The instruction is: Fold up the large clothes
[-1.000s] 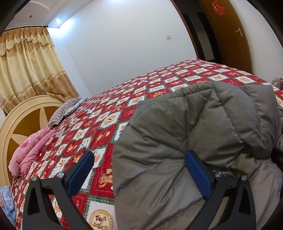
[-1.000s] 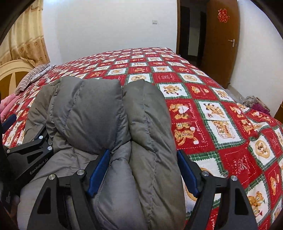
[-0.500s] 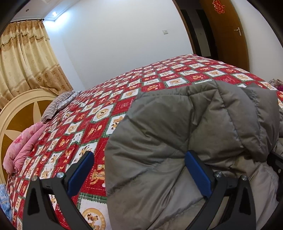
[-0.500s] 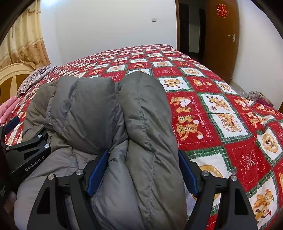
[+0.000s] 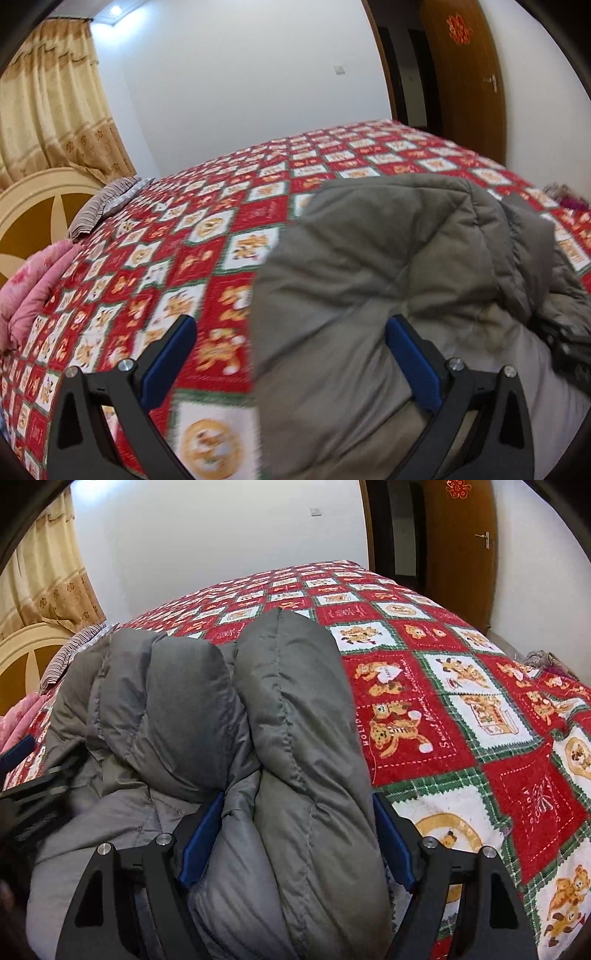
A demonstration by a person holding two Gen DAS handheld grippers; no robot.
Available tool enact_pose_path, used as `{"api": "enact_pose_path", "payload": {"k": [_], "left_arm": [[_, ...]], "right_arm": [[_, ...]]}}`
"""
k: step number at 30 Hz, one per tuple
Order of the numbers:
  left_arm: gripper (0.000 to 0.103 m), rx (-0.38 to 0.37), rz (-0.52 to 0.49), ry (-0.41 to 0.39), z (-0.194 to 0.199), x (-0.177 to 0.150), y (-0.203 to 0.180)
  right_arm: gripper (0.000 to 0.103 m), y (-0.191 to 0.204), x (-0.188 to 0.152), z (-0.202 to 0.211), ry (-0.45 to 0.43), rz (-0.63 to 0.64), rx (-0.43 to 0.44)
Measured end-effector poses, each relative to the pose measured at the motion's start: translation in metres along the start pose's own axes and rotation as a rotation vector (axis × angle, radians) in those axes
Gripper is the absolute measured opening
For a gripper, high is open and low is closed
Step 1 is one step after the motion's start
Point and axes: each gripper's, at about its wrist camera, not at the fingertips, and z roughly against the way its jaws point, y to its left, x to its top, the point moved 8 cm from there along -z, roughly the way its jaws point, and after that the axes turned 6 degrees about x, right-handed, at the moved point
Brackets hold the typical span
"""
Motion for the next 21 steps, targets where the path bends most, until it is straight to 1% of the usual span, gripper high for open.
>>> {"api": "enact_pose_path", "payload": {"k": [1,3,6,10,14,16,17,18,19,21], "left_arm": [[0.103,-0.016,0.016,0.005,0.004,-0.003,0.009],[0.103,-0.083,0.075,0.045,0.005,-0.011,0.021],[0.103,-0.188,0.143,0.129,-0.003,-0.025,0.017],[0.103,-0.257,0.182,0.153,-0.008,-0.033,0.001],[0.103,-0.315,0.186,0.163,-0.013,-0.037,-0.014],[0.102,-0.349,0.198,0.173,-0.016,-0.038,-0.017],[0.094,-0.374,0.208,0.180,-0.015,-0.037,-0.017],[0.088,-0.407,0.214,0.184,-0.014,-0.037,-0.020],[0.081,-0.424,0.211,0.184,-0.011,-0.036,-0.023],[0.069,-0.406,0.170,0.161,-0.004,-0.032,-0.030]], "right_arm": [[0.077,0.000,0.000,0.000,-0.002,-0.002,0.001],[0.077,-0.001,0.000,0.000,-0.002,-0.005,0.003],[0.077,-0.003,-0.001,-0.002,0.005,-0.020,0.020],[0.077,-0.004,-0.002,-0.002,0.007,-0.029,0.037],[0.077,-0.007,-0.002,-0.002,0.002,-0.055,0.080],[0.071,-0.006,-0.002,-0.002,-0.001,-0.064,0.125],[0.061,-0.004,-0.002,-0.001,-0.005,-0.063,0.153],[0.052,-0.001,-0.002,0.000,-0.006,-0.059,0.184],[0.051,0.000,-0.003,0.000,-0.003,-0.055,0.196],[0.043,0.003,-0.002,-0.001,0.003,-0.053,0.211]]}}
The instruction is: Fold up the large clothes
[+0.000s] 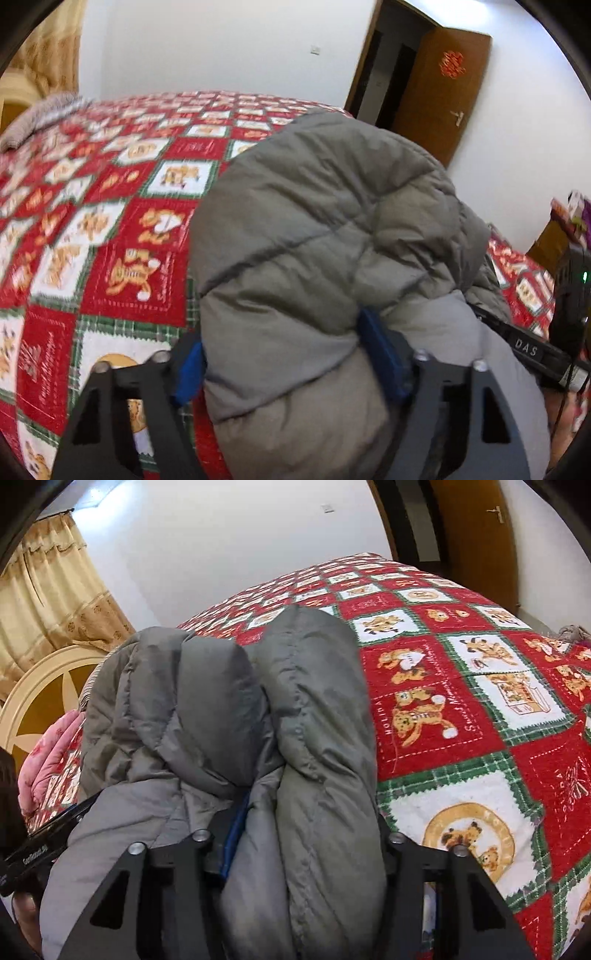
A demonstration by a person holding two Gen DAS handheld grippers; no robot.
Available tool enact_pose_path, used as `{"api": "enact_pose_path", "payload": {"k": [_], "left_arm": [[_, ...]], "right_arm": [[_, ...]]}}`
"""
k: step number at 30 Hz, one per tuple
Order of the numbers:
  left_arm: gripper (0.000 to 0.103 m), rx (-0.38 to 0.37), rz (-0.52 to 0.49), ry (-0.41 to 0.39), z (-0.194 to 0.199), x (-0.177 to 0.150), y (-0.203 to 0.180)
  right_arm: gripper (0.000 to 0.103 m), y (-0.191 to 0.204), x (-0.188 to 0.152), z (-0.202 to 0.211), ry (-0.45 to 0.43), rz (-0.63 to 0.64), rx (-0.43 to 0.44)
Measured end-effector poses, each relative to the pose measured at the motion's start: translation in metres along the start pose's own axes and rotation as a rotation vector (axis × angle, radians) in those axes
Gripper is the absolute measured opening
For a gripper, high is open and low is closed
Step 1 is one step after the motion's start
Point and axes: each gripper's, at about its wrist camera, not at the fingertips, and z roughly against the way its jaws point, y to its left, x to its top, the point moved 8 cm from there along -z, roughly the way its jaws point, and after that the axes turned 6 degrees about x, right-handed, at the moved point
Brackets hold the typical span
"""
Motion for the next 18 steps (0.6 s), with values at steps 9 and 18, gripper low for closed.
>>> {"api": "enact_pose_path", "payload": {"k": [9,18], "left_arm": [[0.020,0.224,-0.242,-0.198,0.077,0.012,-0.032],[0.018,0.326,-0.229,-0.311,0.150,0.029,0.014]], "right_arm": [[0.015,0.025,0.000,0.028,-0.050,-0.022,0.140],[0.014,0.109,0.014,0.054,-0.109,0.063,0.273]]}}
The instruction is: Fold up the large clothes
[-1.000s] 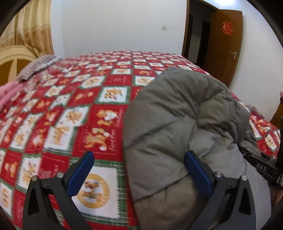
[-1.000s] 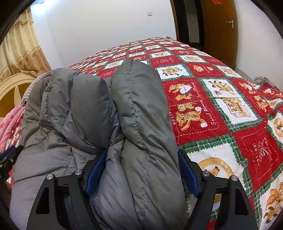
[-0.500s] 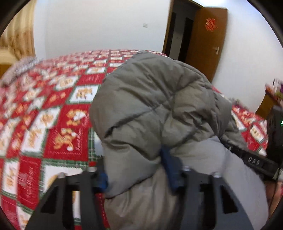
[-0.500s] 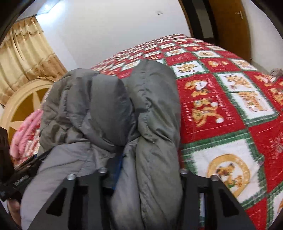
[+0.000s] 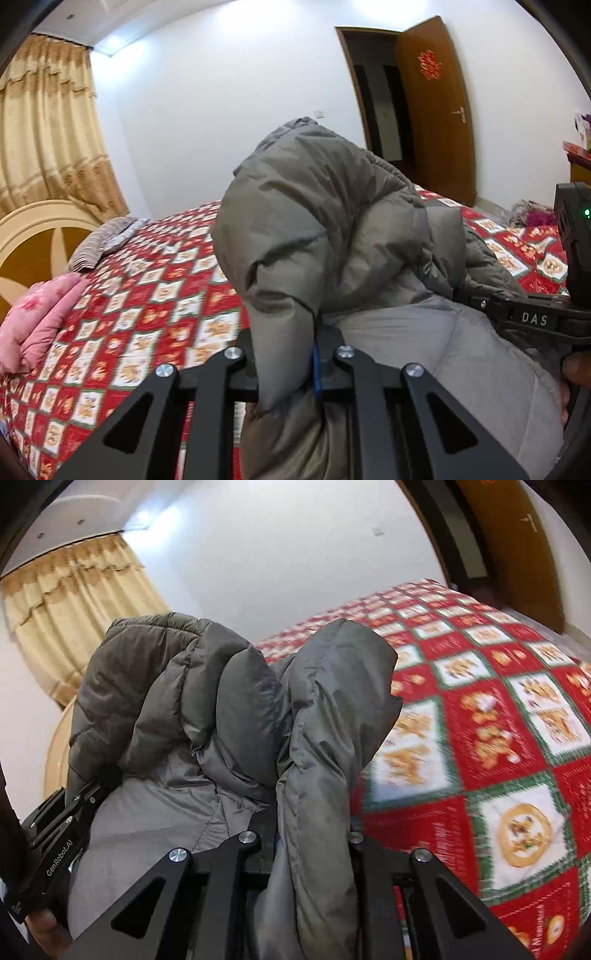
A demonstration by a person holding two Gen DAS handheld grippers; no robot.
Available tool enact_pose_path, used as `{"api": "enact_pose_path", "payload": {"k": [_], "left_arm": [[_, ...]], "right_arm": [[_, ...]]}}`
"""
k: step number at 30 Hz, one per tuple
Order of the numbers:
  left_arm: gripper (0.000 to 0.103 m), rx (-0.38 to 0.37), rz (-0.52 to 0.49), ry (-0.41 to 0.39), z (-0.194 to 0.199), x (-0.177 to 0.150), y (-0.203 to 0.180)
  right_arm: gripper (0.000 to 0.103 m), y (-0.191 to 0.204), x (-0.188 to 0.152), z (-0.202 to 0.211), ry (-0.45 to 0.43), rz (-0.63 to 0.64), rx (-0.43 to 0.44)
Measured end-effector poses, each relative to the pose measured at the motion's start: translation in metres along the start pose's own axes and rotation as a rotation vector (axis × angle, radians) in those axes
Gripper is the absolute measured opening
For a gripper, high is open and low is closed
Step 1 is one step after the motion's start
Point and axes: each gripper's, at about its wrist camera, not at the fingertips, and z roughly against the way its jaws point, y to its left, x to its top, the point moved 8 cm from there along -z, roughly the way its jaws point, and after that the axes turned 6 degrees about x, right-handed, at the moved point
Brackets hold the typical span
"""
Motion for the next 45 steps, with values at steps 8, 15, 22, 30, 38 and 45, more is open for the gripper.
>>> {"api": "enact_pose_path", "payload": {"k": [8,15,22,30,38,45], "left_arm": [[0.017,0.111,0.065,0.034,0.016,-0.020,0.075],[0.017,0.181,0.126,0.059,0.024,-0.044,0.127],[0.017,0.216,0.178,0.099,0.020,-0.069,0.163],[0.018,0.235,0.204,0.151,0.002,-0.100,0.183],[0.024,0.235,0.208,0.189,-0.011,-0.125,0.188],[0.026,0.246,0.208,0.196,-0.015,-0.132,0.193]], "right_arm": [[0.014,0.081,0.000,-0.042,0.043,0.084,0.102],[0.014,0.138,-0.011,-0.080,0.096,0.154,0.159],[0.014,0.174,-0.027,-0.115,0.157,0.203,0.179],[0.014,0.186,-0.043,-0.151,0.222,0.232,0.171],[0.014,0.183,-0.066,-0.178,0.279,0.238,0.151],[0.014,0.184,-0.071,-0.187,0.300,0.250,0.144]]}}
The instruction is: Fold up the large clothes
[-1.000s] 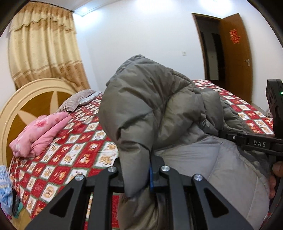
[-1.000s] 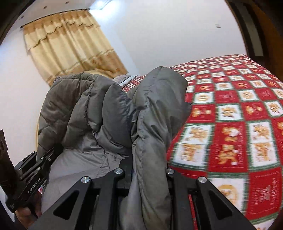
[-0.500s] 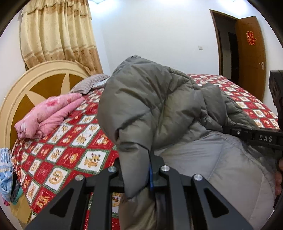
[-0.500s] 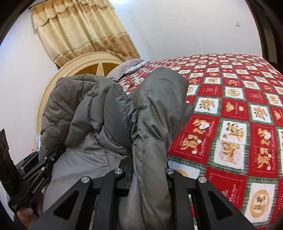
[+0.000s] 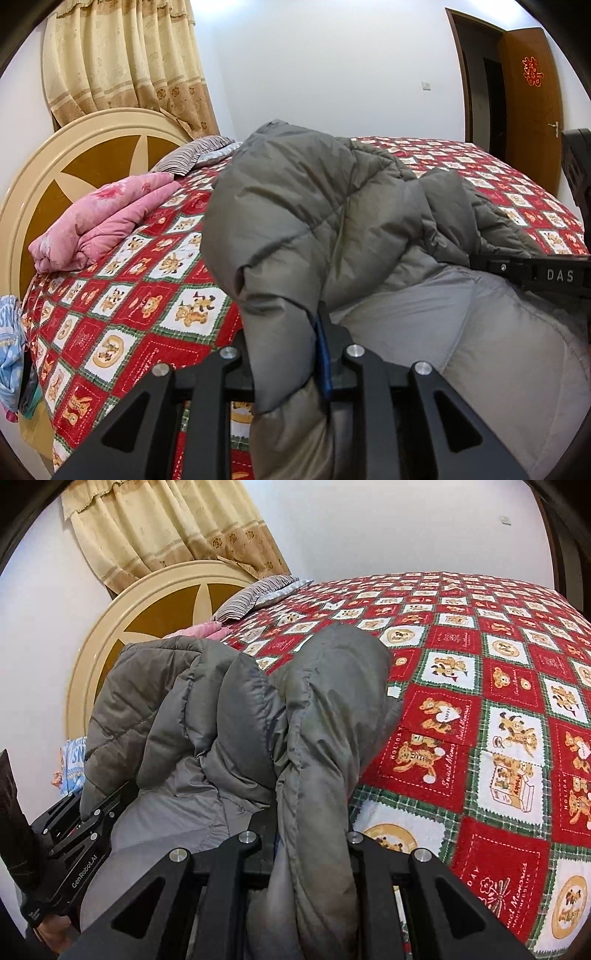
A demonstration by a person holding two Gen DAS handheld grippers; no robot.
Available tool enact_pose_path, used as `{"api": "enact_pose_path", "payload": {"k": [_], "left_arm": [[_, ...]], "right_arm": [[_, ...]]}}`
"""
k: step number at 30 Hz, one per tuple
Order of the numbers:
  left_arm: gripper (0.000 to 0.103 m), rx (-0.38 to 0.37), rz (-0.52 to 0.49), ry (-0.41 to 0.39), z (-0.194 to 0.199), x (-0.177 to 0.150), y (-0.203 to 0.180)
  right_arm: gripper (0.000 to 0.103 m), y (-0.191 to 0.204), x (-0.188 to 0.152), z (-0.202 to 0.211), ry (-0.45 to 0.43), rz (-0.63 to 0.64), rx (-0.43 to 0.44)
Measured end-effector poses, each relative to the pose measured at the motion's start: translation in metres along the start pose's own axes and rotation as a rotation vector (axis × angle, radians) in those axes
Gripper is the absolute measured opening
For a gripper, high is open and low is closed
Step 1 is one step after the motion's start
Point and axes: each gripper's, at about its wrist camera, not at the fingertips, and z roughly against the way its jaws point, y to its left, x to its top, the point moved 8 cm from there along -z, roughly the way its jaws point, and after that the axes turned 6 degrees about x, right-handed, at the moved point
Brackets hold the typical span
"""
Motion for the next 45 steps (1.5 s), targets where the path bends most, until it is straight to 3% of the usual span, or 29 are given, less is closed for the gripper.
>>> {"api": "enact_pose_path", "payload": {"k": [3,12,14,22,33,45], "left_arm": [[0.027,0.002,0.008,0.006,-0.001,-0.003,0.004],[0.055,0.051,0.031,0.014,-0.009,-0.008,0.017],[0.069,0.075,0.031,0.008,-0.010,-0.008,0.020],[0.084,0.100,0.025,0.000,-0.015,-0.007,0.018],[0.091,0.095,0.040,0.021,-0.030,-0.013,0.012],[0.099,0.145,0.054,0.047,-0.033,-0.017,0.013]], "right_arm": [[0.014,0.003,0.001,-0.004,0.007,0.010,-0.001],[0.014,0.001,0.002,-0.014,0.025,0.006,-0.007],[0.014,0.000,0.001,-0.014,0.027,0.003,-0.008],[0.015,-0.011,-0.006,-0.013,0.031,-0.018,-0.023],[0.025,-0.028,-0.016,-0.019,0.064,-0.059,-0.045],[0.034,-0.033,-0.021,-0.023,0.063,-0.074,-0.081]]}}
